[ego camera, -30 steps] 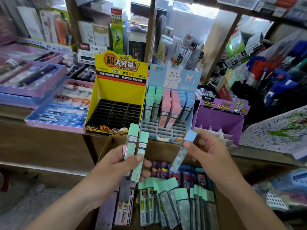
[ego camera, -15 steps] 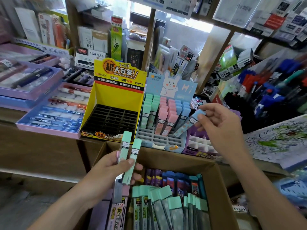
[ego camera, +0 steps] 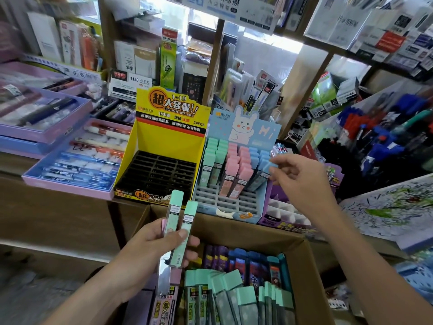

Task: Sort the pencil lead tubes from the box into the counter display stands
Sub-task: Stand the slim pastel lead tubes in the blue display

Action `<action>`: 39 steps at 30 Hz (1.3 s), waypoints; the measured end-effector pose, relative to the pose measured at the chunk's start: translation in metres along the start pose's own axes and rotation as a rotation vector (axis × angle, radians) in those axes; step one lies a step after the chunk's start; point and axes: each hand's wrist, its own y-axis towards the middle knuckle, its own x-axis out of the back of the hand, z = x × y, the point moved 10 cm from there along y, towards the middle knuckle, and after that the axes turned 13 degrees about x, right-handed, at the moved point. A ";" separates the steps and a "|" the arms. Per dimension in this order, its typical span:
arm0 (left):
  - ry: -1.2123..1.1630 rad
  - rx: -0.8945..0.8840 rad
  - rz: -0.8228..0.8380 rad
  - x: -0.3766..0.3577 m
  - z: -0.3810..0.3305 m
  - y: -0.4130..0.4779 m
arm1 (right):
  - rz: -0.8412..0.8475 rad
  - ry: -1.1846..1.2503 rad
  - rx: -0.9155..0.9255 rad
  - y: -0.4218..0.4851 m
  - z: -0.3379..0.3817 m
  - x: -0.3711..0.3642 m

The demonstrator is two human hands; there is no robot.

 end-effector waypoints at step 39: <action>0.004 -0.051 -0.008 -0.007 -0.012 -0.005 | 0.167 0.329 -0.109 -0.062 0.046 -0.071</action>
